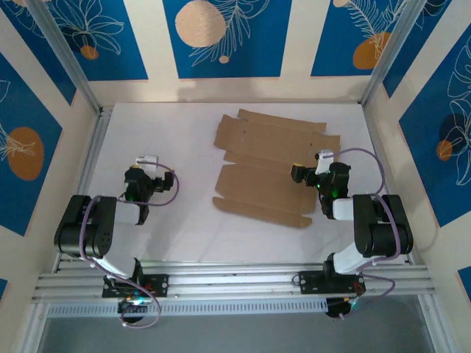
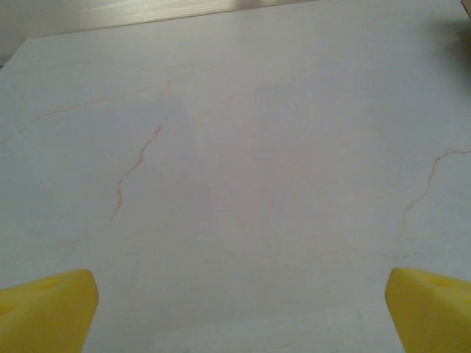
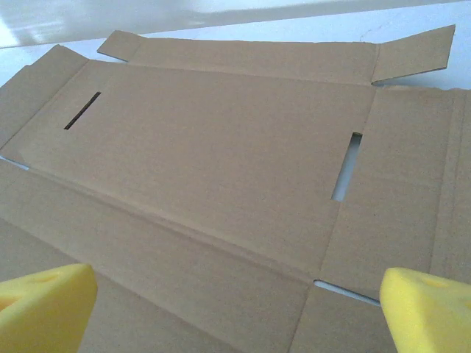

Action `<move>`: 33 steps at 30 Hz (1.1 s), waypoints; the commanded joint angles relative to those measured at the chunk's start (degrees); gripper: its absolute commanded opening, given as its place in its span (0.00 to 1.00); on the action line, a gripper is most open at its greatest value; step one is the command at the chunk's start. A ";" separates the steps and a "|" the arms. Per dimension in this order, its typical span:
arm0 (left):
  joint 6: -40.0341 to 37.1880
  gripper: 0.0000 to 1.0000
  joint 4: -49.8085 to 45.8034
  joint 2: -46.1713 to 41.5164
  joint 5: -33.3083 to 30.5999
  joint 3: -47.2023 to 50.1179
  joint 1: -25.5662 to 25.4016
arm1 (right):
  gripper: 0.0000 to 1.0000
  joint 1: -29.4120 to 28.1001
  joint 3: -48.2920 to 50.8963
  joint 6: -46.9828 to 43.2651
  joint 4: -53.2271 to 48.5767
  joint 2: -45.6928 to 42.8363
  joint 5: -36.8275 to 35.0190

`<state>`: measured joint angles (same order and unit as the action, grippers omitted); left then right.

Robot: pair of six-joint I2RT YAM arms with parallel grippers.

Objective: Fold the paper box

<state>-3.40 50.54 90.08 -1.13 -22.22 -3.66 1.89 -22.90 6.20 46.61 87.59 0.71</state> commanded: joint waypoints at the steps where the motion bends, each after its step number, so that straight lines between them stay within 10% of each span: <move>1: -0.12 1.00 1.75 -0.87 -0.71 0.34 -0.47 | 0.99 -0.05 -1.21 -1.00 -0.39 -0.14 1.07; 33: -1.14 1.00 -1.67 -4.00 -1.60 -0.42 -1.43 | 0.99 0.01 -0.97 -1.21 -0.16 -1.33 2.85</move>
<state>-3.44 50.09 89.67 -1.58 -22.22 -3.92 1.89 -22.94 6.02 46.61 87.55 1.76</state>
